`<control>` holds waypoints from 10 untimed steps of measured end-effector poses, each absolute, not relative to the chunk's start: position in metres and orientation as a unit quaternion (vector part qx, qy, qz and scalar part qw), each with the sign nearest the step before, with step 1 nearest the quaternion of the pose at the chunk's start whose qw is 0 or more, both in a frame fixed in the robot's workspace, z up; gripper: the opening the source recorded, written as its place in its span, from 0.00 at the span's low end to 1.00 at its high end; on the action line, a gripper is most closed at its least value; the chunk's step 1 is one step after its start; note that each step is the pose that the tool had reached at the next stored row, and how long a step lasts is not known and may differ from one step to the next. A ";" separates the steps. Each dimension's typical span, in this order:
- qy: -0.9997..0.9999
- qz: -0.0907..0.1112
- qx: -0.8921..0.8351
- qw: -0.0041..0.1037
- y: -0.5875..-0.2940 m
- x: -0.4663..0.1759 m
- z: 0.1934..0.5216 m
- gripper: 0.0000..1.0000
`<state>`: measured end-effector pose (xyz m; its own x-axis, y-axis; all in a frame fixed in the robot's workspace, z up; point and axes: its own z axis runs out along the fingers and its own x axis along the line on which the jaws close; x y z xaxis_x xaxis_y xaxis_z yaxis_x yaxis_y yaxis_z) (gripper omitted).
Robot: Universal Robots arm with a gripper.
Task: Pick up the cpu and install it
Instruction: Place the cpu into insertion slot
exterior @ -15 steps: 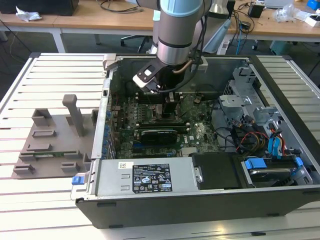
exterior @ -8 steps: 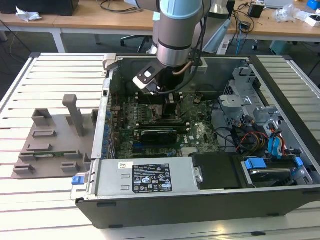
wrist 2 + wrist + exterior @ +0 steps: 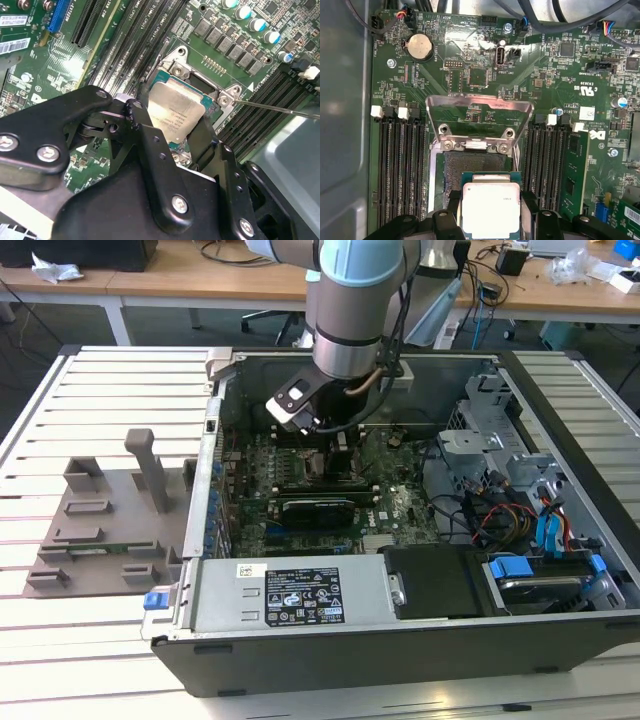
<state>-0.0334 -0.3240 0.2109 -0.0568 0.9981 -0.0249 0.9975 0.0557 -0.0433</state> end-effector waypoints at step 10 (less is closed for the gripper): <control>-0.726 0.027 -0.687 0.003 -0.314 -0.033 0.211 0.55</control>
<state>-0.0328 -0.3138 0.2106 -0.0569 0.9978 -0.0336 0.9975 0.0554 -0.0439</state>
